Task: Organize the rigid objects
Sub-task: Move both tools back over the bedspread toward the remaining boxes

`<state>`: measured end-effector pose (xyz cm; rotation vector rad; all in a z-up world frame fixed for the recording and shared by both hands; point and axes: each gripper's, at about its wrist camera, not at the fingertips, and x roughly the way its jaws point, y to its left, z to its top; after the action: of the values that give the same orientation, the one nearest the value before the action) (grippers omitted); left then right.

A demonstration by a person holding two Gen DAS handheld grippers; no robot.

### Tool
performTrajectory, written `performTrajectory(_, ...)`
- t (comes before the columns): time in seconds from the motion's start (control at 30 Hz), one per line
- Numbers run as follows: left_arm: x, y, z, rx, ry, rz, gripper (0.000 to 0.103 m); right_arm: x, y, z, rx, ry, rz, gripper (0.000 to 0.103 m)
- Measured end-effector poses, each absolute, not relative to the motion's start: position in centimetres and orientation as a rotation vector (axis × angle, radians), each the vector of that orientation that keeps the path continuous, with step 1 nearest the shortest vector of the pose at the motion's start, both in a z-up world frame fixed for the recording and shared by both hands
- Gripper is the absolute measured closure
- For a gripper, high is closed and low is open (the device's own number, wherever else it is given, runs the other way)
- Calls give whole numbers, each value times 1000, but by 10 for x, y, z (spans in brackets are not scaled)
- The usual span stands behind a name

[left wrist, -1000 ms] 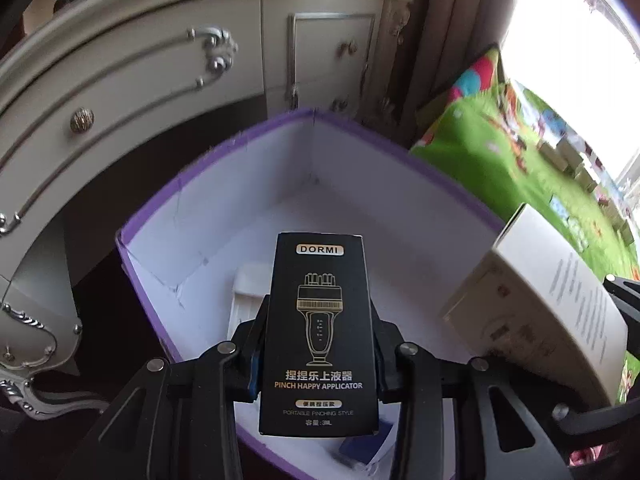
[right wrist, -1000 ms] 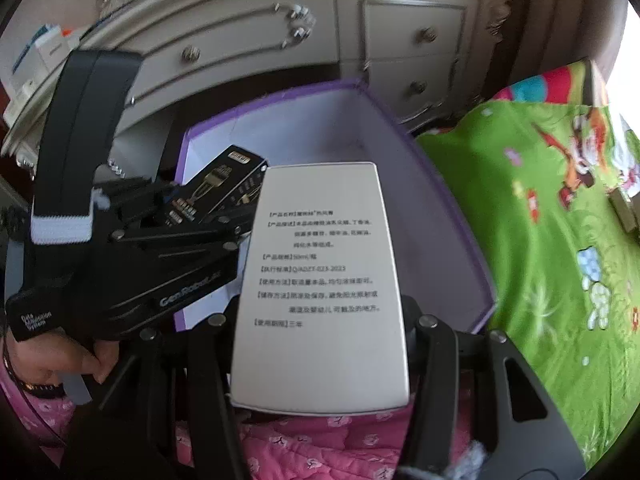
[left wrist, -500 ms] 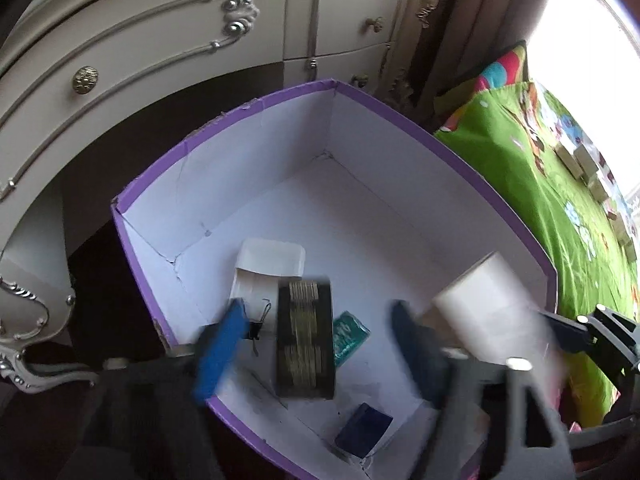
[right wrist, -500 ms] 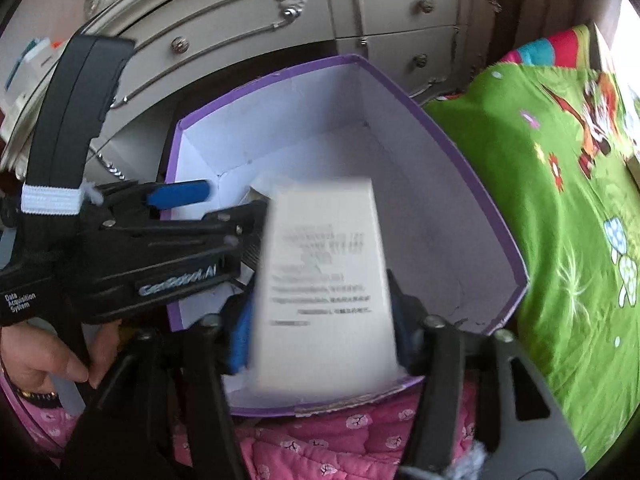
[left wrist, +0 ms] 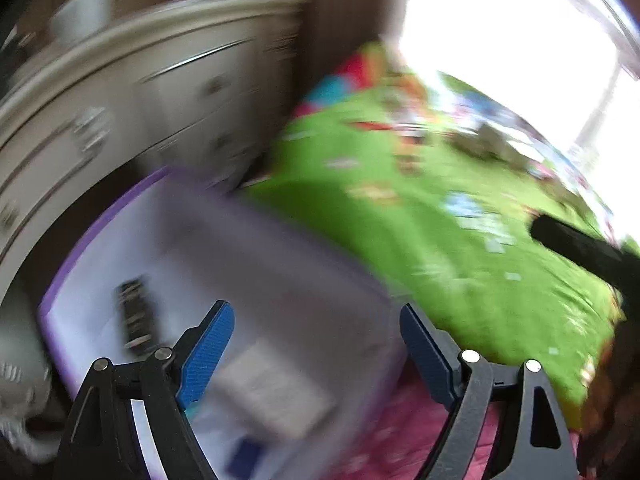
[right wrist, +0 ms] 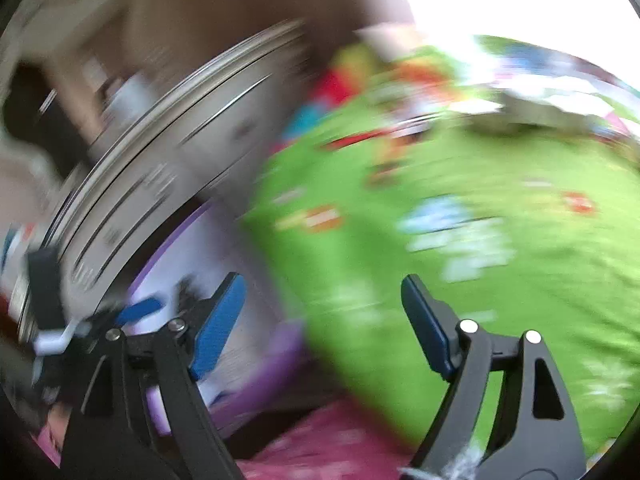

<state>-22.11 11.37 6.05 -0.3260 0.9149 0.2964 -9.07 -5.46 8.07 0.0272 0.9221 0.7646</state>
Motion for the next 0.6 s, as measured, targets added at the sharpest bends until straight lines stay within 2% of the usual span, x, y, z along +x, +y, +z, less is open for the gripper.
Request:
performTrajectory(0.23, -89, -15, 39, -118, 905, -52, 15, 0, -218, 57, 94, 927, 289, 19)
performTrajectory(0.4, -3, -66, 21, -77, 923, -134, 15, 51, -305, 41, 116, 963, 111, 19)
performTrajectory(0.6, 33, -95, 13, 14, 911, -154, 12, 122, -357, 37, 15, 959, 14, 19)
